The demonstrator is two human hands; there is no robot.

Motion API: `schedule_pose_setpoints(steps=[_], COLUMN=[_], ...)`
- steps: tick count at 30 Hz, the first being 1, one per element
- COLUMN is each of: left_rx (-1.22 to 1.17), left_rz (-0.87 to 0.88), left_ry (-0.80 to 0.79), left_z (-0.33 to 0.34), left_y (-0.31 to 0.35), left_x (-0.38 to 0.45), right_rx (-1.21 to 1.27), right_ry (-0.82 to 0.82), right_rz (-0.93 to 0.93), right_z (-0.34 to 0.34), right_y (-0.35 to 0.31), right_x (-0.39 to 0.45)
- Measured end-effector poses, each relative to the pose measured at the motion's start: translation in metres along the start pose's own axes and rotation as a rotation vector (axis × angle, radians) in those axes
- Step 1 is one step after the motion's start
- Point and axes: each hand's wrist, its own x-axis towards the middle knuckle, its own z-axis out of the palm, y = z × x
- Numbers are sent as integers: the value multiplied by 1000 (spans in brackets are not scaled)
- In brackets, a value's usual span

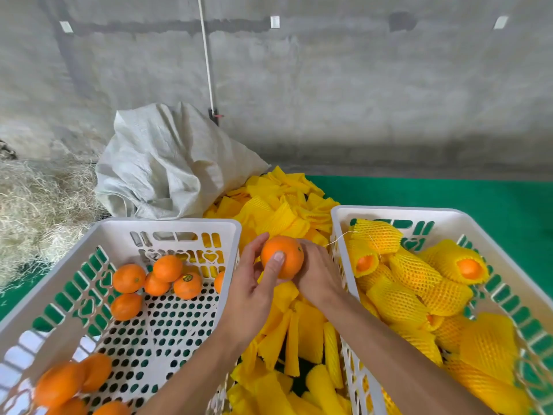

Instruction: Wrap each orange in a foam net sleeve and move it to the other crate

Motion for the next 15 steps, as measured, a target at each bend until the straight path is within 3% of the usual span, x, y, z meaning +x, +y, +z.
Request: schedule_pose_setpoints(steps=[5,10,15], left_rx=[118,160,211], left_rz=[20,12,1], left_ry=[90,191,215], left_z=[-2,-8,-8], left_y=[-8,-8,-5], left_x=[6,10,10], right_rx=[94,37,142], right_ry=[-70,29,181], right_rz=[-43,-148,-125], right_z=[4,9,7], right_y=[0,3,3], right_x=[1,3,2])
